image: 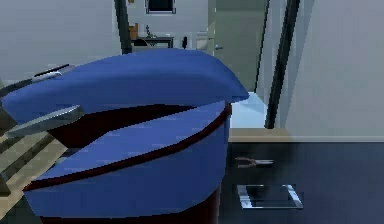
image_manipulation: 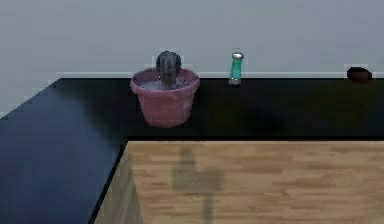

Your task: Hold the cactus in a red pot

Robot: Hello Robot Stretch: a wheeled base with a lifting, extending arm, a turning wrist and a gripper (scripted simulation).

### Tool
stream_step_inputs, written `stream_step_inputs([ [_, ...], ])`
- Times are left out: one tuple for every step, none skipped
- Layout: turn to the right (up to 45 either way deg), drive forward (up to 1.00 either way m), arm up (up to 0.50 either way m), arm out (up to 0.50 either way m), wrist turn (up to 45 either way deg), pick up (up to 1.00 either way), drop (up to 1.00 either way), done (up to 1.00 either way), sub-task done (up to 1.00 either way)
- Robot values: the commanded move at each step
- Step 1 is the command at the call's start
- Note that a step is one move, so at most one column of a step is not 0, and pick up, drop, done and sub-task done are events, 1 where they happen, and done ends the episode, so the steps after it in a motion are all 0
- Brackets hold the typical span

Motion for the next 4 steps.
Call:
stream_step_inputs([
  [0.0,0.00,0.50,0.00,0.0,0.00,0.00,0.00,0.00],
  [0.0,0.00,0.38,0.00,0.0,0.00,0.00,0.00,0.00],
  [0.0,0.00,0.00,0.38,0.0,0.00,0.00,0.00,0.00],
  [0.0,0.00,0.00,0.00,45.0,0.00,0.00,0.00,0.00],
])
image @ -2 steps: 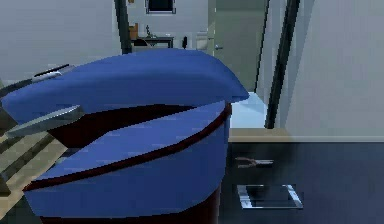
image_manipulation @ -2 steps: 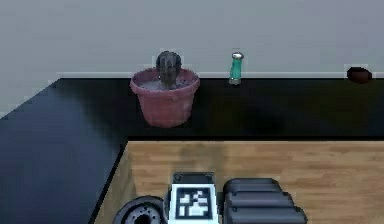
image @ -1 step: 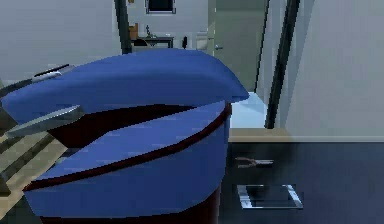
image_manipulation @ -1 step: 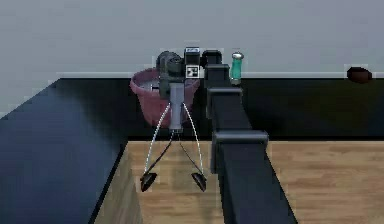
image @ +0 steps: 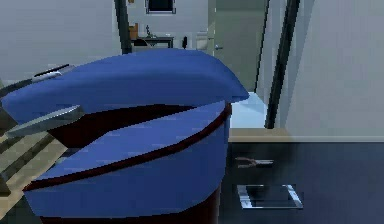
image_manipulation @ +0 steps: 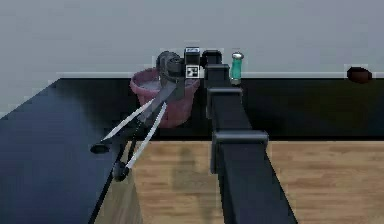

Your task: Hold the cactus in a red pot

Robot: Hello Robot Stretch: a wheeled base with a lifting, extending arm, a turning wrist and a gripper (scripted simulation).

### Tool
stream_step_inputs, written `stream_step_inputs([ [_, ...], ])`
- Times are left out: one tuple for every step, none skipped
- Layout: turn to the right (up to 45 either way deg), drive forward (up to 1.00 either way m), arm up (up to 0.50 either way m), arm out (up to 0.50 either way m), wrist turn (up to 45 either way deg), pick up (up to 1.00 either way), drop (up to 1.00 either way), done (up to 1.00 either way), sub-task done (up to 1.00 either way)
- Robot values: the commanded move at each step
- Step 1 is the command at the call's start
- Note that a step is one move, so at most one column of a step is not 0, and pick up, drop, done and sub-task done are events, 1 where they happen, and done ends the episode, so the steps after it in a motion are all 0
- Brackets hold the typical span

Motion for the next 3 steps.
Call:
stream_step_inputs([
  [0.0,0.00,0.00,0.00,45.0,0.00,0.00,0.00,0.00],
  [0.0,0.00,0.00,0.00,45.0,0.00,0.00,0.00,0.00],
  [0.0,0.00,0.00,0.00,27.0,0.00,0.00,0.00,0.00],
])
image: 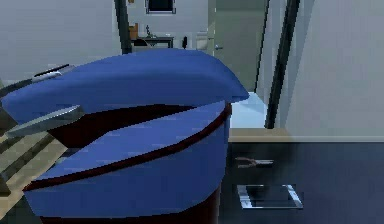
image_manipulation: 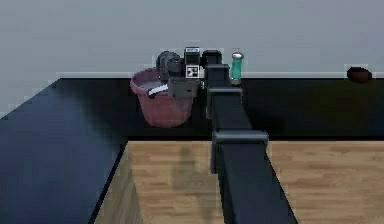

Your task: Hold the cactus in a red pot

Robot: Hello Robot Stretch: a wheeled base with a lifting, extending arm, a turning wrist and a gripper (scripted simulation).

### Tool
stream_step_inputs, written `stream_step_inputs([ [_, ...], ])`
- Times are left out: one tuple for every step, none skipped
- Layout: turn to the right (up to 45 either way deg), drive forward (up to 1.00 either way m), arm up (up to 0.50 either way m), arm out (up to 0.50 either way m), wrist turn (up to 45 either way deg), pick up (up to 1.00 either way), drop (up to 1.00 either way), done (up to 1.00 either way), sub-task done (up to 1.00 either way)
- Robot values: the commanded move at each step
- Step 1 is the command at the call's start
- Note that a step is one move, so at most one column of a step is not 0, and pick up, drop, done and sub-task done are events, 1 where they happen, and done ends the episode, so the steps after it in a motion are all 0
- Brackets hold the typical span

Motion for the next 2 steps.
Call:
stream_step_inputs([
  [0.0,0.00,0.00,0.00,0.0,1.00,0.00,0.00,0.00],
  [0.0,0.00,0.00,0.00,0.0,0.00,0.00,1.00,0.00],
])
